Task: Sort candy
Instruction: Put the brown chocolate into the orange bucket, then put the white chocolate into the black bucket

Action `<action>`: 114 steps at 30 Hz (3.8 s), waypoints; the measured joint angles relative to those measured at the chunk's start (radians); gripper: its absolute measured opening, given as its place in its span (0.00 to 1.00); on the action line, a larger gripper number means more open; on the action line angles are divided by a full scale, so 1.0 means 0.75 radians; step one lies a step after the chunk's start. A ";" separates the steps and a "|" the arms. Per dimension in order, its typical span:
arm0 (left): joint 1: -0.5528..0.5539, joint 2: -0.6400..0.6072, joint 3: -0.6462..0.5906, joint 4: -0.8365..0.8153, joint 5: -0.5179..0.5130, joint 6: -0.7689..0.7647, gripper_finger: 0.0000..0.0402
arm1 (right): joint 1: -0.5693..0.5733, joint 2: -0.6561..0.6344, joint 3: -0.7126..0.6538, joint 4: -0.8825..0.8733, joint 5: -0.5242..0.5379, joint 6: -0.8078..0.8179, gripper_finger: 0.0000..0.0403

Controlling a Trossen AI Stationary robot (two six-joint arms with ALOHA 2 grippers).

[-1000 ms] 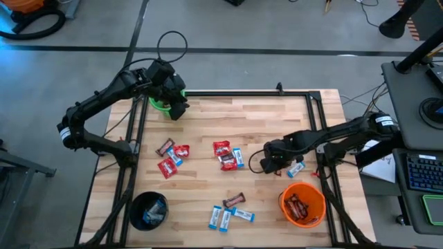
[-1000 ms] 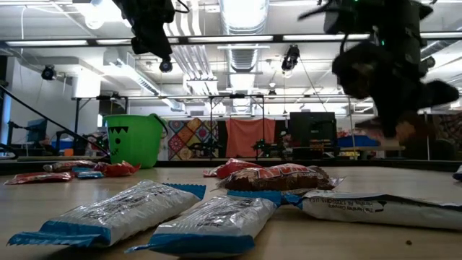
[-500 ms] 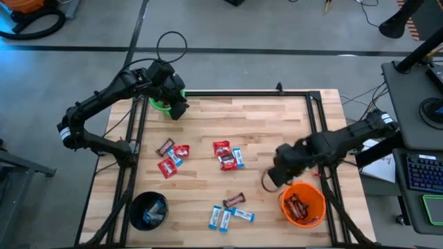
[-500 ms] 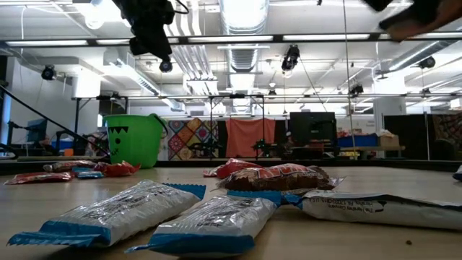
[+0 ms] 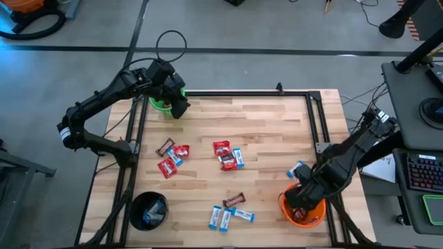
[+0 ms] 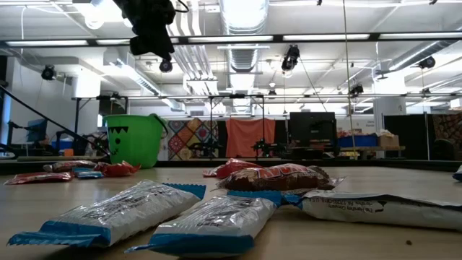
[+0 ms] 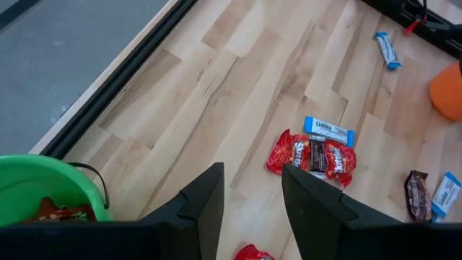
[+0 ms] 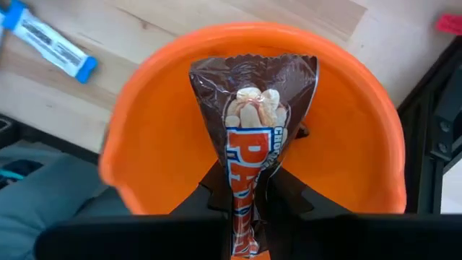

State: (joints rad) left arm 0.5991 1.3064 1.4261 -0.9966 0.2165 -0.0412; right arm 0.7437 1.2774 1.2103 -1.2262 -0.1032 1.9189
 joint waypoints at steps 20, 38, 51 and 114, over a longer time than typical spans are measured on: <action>0.000 0.000 0.000 -0.001 -0.001 0.055 0.31 | 0.015 0.000 -0.072 0.037 -0.106 0.000 0.40; 0.022 0.002 0.000 0.003 -0.034 0.210 0.31 | -0.150 -0.087 -0.031 -0.005 -0.094 0.053 0.36; 0.156 0.002 0.000 -0.026 -0.034 0.363 0.31 | -0.388 -0.120 -0.124 -0.103 -0.037 -0.020 0.37; 0.236 0.110 0.000 0.009 -0.032 0.402 0.31 | -0.905 -0.218 -0.670 0.222 0.057 0.166 0.42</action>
State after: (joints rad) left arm 0.7763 1.3888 1.4261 -0.9897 0.1928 0.2601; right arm 0.0647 1.1137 0.7078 -1.0600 -0.0608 2.0437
